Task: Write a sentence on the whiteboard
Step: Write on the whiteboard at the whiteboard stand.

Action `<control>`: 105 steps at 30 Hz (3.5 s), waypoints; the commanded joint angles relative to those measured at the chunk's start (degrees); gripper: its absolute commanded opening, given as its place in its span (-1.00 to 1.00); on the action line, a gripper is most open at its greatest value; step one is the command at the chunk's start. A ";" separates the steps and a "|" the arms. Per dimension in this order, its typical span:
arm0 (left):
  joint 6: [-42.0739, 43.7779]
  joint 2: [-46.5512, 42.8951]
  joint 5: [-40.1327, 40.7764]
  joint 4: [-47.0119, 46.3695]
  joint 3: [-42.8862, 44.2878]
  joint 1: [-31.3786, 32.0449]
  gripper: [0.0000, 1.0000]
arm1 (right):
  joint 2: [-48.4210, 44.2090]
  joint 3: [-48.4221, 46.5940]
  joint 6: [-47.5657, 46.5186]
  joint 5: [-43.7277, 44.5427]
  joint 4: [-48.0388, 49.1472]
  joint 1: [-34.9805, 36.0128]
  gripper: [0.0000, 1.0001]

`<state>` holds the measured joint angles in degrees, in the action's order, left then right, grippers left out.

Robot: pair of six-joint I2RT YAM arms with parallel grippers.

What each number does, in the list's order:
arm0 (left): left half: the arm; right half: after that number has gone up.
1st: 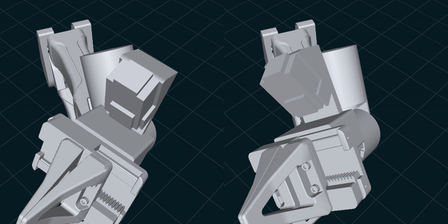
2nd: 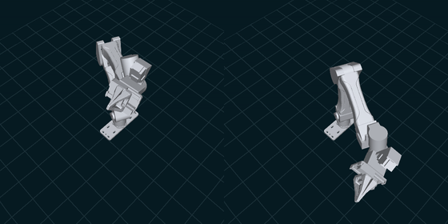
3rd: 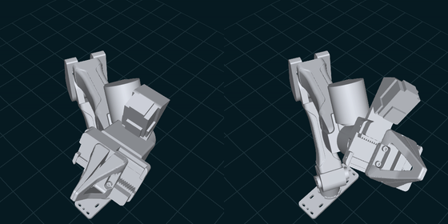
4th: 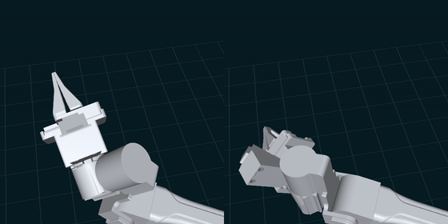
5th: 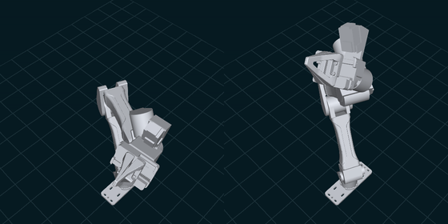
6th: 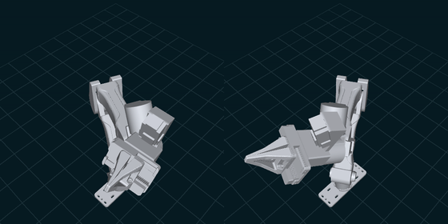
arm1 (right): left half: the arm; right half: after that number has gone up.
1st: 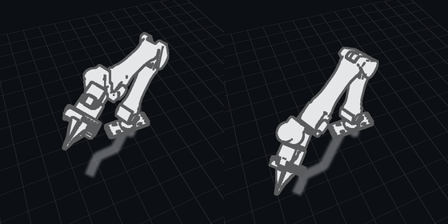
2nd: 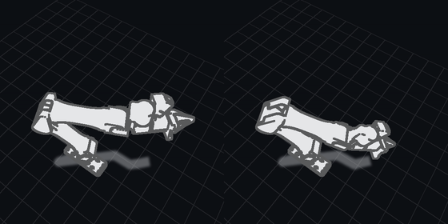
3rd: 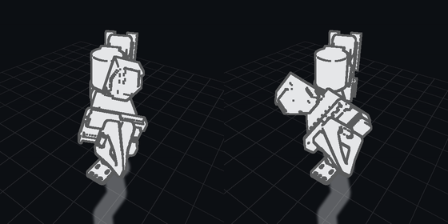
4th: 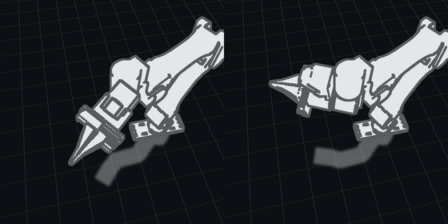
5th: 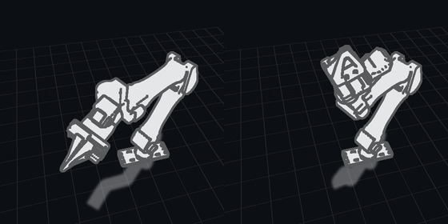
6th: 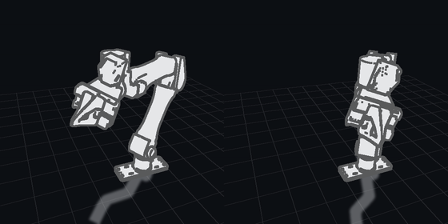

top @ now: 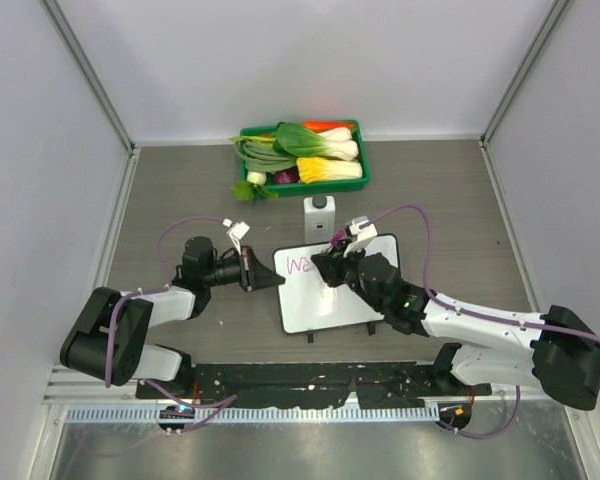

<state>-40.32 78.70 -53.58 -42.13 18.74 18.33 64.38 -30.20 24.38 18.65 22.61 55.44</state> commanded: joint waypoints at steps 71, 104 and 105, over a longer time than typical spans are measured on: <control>2.70 0.49 1.11 0.03 1.38 0.92 -1.00 | -1.80 -1.71 -2.06 8.15 -1.16 -0.16 -0.98; 2.70 0.76 1.02 0.03 1.47 1.10 -1.00 | -3.39 1.99 0.58 7.18 -1.35 -0.16 -0.97; 2.70 0.76 1.02 0.03 1.47 1.18 -1.00 | -3.38 1.90 0.32 7.36 -0.99 -0.16 -0.98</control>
<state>-40.29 78.91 -53.95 -41.98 18.98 18.55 60.36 -27.70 25.87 22.55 21.02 55.40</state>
